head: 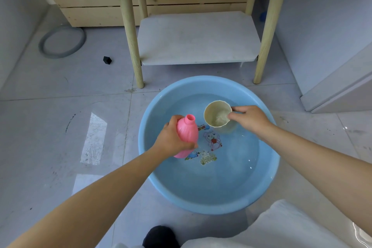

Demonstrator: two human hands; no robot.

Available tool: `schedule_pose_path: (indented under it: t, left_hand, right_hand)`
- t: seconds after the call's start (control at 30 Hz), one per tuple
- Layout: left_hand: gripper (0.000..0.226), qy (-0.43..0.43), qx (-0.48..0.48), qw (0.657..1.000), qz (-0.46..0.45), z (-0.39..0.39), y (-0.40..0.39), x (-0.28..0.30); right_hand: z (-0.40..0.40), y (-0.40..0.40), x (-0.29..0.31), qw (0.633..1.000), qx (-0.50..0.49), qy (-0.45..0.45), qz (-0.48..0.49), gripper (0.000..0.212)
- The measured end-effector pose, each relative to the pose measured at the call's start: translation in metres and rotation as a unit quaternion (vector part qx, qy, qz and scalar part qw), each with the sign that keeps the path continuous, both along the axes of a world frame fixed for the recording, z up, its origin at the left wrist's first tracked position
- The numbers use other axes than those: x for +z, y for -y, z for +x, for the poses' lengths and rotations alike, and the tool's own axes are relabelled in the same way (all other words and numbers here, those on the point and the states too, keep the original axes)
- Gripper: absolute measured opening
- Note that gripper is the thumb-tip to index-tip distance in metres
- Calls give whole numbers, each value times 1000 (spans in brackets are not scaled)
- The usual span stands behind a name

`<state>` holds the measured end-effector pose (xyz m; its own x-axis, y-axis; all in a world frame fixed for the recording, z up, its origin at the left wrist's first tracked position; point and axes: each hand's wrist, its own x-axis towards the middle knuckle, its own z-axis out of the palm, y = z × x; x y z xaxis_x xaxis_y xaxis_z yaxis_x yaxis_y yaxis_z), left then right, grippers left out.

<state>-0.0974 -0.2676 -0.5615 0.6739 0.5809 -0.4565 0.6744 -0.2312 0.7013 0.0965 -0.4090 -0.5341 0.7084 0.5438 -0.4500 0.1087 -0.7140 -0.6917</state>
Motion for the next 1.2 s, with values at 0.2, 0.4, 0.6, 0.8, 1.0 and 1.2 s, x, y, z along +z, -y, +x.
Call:
schedule_pose_path:
  t: [0.2, 0.4, 0.6, 0.8, 1.0, 1.2]
  left_hand:
    - [94, 15, -10, 1000, -6, 0, 3, -3]
    - [91, 42, -19, 999, -16, 2, 2, -1]
    - [88, 51, -20, 998, -22, 7, 2, 0]
    - [87, 47, -34, 998, -20, 7, 3, 0]
    - [85, 50, -31, 998, -29, 7, 3, 2]
    - [87, 55, -35, 997, -35, 8, 4, 3]
  right_hand:
    - [-5, 2, 11, 997, -10, -10, 69, 40]
    - [-14, -2, 24, 993, 17, 56, 100, 46]
    - [-20, -6, 33, 984, 26, 107, 137, 47]
    - [-27, -7, 38, 968, 46, 173, 177, 49]
    - [-30, -12, 40, 942, 90, 262, 188, 49]
    - [-30, -16, 39, 926, 108, 299, 204, 53]
